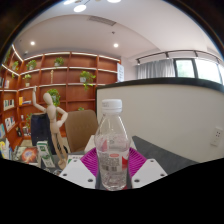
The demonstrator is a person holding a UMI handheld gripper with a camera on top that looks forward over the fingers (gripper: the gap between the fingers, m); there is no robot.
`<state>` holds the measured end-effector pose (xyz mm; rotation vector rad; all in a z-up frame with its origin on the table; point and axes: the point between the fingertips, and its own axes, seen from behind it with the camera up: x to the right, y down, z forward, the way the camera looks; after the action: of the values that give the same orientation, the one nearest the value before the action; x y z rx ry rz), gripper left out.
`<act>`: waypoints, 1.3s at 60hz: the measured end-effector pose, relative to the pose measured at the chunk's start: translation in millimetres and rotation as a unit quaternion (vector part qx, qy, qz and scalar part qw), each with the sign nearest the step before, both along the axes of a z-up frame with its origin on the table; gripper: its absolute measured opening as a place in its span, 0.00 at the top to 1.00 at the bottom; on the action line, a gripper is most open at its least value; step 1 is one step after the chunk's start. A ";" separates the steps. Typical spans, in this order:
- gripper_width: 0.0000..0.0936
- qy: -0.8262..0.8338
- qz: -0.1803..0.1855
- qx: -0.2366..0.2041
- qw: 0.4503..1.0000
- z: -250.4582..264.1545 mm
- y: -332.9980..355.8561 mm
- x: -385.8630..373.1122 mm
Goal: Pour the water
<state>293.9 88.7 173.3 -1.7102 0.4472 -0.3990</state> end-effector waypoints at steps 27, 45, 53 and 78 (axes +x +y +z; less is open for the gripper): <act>0.55 0.033 0.001 -0.013 0.999 -66.4 19.2 19.4; 0.17 0.065 0.007 -0.030 0.997 -80.7 2.3 13.4; 0.10 0.059 0.025 -0.047 0.997 -87.5 -20.5 -11.5; 0.10 0.036 0.047 -0.002 0.998 -15.6 -165.4 -99.3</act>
<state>194.6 -76.7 157.8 -1.7460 0.4174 -0.2716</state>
